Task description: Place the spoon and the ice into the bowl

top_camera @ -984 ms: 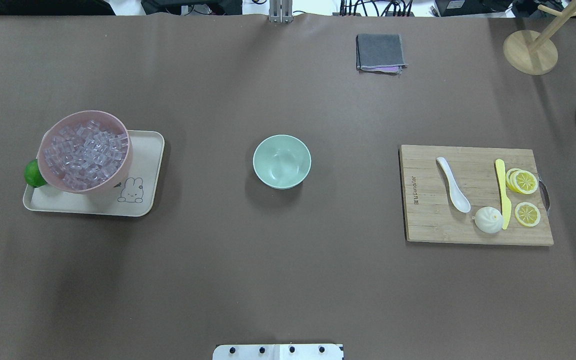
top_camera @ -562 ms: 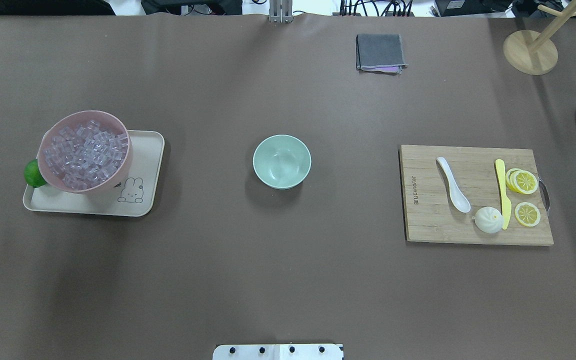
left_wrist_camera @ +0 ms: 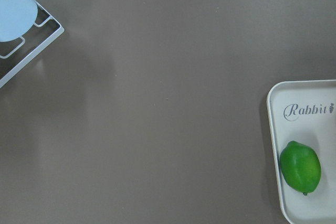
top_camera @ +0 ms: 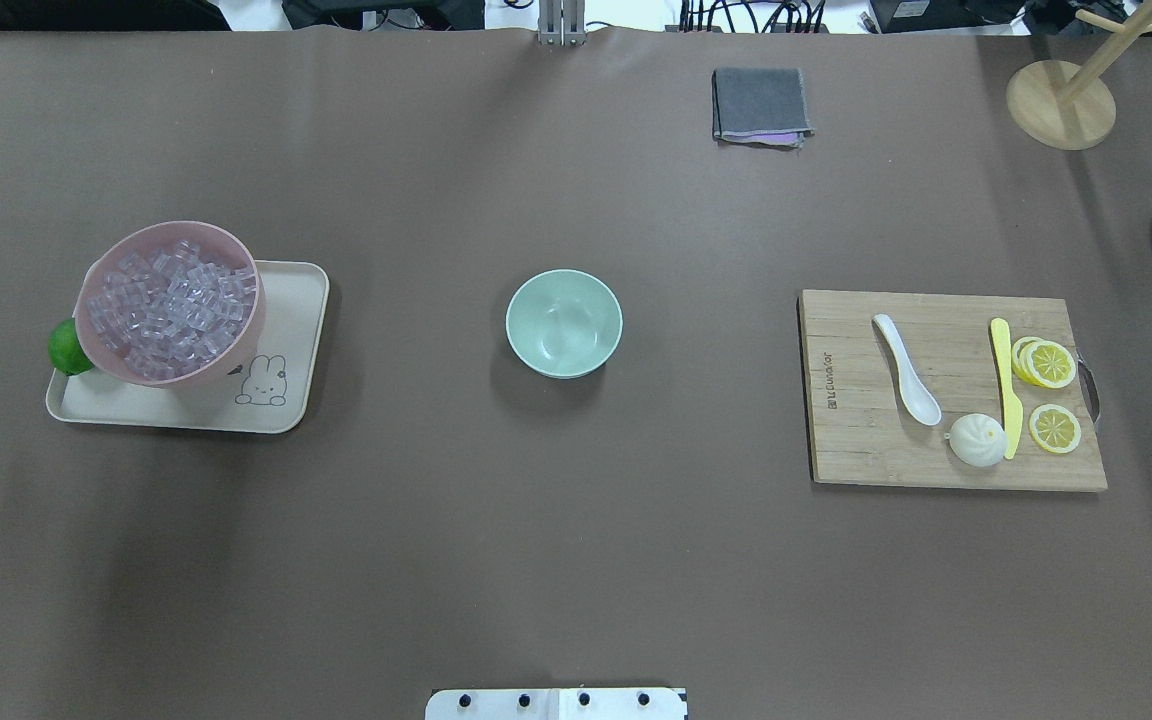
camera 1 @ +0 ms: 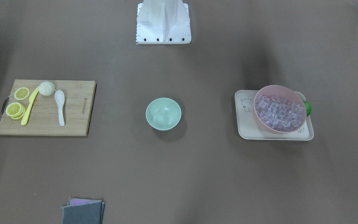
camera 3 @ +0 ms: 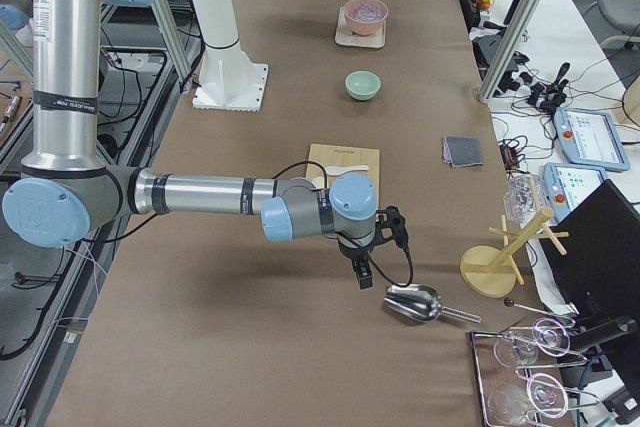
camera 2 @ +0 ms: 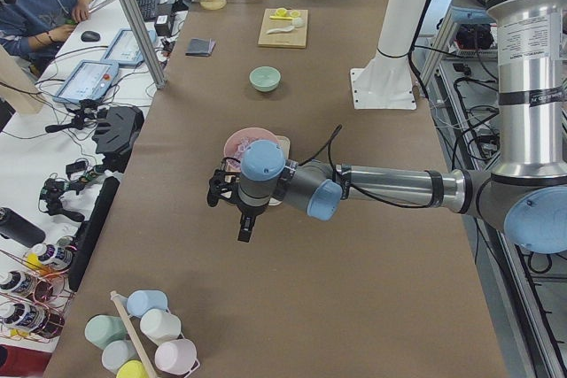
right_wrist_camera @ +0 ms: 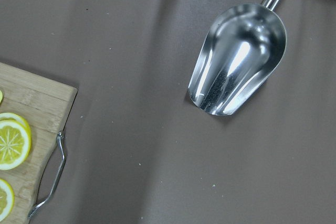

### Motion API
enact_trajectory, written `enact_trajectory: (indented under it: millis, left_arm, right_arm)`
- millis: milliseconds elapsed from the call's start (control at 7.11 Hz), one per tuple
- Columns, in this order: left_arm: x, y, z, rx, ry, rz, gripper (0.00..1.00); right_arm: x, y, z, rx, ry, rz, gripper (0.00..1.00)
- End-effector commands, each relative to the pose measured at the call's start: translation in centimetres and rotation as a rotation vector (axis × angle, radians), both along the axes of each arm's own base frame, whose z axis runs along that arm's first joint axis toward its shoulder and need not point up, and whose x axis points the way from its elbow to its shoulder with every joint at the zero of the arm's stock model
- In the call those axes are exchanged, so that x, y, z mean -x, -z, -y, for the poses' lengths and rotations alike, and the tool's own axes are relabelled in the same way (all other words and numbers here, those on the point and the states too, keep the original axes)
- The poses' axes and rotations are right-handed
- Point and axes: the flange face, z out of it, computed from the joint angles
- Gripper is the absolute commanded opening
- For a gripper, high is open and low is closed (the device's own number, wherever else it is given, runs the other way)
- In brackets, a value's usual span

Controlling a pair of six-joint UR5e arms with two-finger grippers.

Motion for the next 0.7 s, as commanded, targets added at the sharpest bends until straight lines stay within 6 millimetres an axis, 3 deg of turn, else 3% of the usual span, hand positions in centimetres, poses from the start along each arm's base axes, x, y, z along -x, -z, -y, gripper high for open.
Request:
enact_trajectory:
  millis: [0, 562]
  left_arm:
    - [-0.2, 0.1, -0.1, -0.003, -0.007, -0.007, 0.98]
    - [-3.5, 0.7, 0.4, -0.007, -0.083, -0.033, 0.98]
  right_arm:
    - [0.0, 0.0, 0.1, -0.001, 0.000, -0.001, 1.00]
    - [0.2, -0.1, 0.1, 0.005, 0.007, 0.022, 1.00]
